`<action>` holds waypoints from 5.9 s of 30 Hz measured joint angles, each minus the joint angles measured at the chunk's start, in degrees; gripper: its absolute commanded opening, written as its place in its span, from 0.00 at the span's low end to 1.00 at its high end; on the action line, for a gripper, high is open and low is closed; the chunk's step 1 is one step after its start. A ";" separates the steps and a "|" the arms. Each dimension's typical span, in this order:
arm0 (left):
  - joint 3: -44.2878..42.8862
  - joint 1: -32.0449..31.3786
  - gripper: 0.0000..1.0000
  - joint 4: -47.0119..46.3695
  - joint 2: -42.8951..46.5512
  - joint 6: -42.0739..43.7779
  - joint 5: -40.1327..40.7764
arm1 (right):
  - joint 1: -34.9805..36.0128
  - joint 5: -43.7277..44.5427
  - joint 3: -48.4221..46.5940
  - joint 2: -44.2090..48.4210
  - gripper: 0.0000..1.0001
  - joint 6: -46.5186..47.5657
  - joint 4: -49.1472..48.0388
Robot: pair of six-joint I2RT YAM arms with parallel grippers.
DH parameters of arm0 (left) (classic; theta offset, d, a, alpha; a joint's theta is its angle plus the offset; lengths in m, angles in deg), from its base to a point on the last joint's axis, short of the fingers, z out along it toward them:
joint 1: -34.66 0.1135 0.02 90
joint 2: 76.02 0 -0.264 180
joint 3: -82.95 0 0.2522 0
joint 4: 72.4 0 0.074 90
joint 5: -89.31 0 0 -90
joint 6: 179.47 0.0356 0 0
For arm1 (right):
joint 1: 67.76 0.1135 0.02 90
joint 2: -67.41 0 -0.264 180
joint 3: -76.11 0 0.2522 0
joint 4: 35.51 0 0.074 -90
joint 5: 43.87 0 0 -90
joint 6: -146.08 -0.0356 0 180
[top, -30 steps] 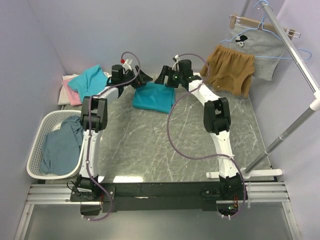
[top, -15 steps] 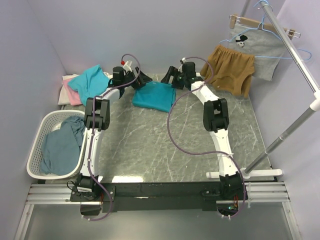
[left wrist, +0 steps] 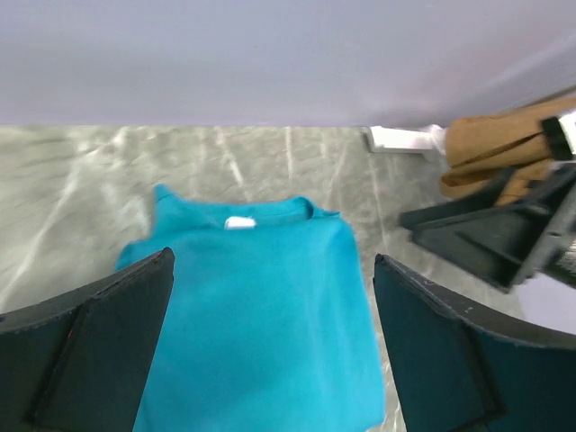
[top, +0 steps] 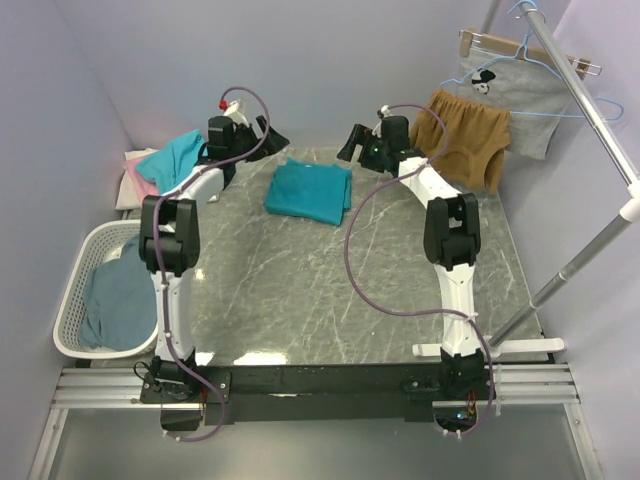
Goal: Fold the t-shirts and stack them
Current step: Smooth out wrinkles on the folded tshirt, then put the neatly folded tshirt into the corner of the board with the left arm
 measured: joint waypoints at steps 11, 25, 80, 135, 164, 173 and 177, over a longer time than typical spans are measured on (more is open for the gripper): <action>18.73 2.71 0.96 1.62 4.66 2.71 4.83 | 0.02 -1.27 8.33 5.35 0.98 0.81 2.58; 21.44 2.10 0.94 -3.43 3.67 2.01 3.26 | 2.23 -4.57 7.30 1.22 0.97 0.57 7.19; 59.21 -21.44 0.70 10.73 40.63 -3.69 29.79 | 13.88 10.08 70.58 50.95 0.56 -5.25 2.34; 48.54 -18.21 0.01 3.74 34.88 0.74 14.62 | 12.37 15.43 73.35 59.45 0.00 -7.02 0.39; 34.99 -11.61 0.38 -4.66 14.01 3.61 12.13 | 10.08 31.63 69.20 51.78 0.64 -7.10 -1.86; 40.46 -10.34 0.36 -4.17 20.70 1.66 14.45 | 9.99 16.35 72.72 55.32 0.65 -8.24 -4.44; 45.00 -10.47 0.35 -5.38 23.93 0.31 14.05 | 9.99 11.74 78.62 55.21 0.65 -10.16 -6.67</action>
